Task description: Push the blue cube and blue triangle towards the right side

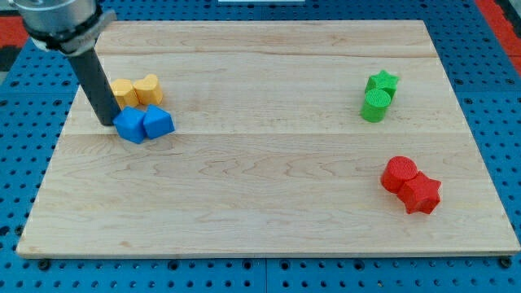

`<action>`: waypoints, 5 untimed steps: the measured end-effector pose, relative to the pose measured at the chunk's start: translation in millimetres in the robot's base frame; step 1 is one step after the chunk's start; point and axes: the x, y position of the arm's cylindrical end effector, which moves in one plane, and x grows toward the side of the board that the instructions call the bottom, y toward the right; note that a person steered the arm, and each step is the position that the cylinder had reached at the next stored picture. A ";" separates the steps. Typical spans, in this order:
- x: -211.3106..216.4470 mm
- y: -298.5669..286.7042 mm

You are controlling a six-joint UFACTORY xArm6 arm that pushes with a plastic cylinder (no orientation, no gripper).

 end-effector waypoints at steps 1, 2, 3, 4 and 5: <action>5.1 -1.9; 5.1 -2.2; 5.1 -9.4; 5.1 -23.2; 5.1 -35.6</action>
